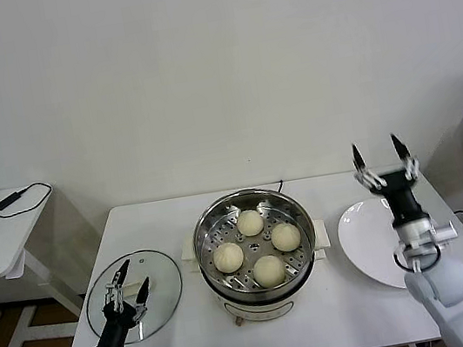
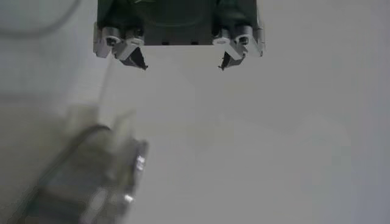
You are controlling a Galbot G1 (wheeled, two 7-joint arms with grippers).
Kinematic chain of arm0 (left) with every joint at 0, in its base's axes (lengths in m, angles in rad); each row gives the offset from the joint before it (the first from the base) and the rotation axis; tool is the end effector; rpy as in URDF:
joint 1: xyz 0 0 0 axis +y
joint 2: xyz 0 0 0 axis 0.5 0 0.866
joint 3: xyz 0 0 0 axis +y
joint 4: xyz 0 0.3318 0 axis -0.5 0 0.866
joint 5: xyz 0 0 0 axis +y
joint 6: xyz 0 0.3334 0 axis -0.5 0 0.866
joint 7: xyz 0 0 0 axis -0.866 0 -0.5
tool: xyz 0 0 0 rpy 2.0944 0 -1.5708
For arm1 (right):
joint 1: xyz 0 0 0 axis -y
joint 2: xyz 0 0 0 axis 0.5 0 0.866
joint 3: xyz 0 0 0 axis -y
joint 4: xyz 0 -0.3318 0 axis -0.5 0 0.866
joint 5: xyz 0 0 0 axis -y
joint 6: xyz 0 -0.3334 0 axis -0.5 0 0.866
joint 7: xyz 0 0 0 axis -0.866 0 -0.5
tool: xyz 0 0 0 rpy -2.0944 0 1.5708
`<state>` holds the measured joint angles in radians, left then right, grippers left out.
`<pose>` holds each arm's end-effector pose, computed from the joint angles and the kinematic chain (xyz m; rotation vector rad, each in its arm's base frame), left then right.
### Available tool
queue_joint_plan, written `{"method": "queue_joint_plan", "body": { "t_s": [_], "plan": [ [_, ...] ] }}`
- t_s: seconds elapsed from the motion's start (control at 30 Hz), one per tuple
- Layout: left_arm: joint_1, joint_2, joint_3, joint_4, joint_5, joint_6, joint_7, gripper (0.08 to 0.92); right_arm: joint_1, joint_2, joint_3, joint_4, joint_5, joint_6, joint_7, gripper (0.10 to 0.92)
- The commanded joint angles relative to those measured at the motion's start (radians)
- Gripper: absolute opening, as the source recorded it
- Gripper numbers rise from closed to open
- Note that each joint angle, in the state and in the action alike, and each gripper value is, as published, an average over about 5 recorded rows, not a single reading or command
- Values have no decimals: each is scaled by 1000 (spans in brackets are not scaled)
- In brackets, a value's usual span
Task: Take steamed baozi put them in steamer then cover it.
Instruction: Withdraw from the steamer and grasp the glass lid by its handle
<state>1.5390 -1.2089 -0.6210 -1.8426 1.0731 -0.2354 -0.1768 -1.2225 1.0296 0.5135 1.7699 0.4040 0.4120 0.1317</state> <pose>0.1800 0.1150 -0.3409 0.2410 2.2829 1.9296 0.2817 -0.1341 -0.2830 -0.0079 2.7253 -0.1030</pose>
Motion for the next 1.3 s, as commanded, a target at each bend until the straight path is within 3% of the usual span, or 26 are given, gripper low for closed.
{"method": "queue_joint_plan", "body": {
  "t_s": [0.03, 0.63, 1.3],
  "plan": [
    [-5, 19, -16, 94, 206, 83, 12, 823, -232, 107, 160, 27, -57, 77, -9, 823],
    [-177, 11, 47, 258, 181, 144, 19, 823, -233, 164, 139, -3, -125, 83, -12, 823],
    [-282, -6, 75, 342, 209, 185, 28, 823, -237, 181, 150, -2, -141, 91, -10, 823]
  ]
}}
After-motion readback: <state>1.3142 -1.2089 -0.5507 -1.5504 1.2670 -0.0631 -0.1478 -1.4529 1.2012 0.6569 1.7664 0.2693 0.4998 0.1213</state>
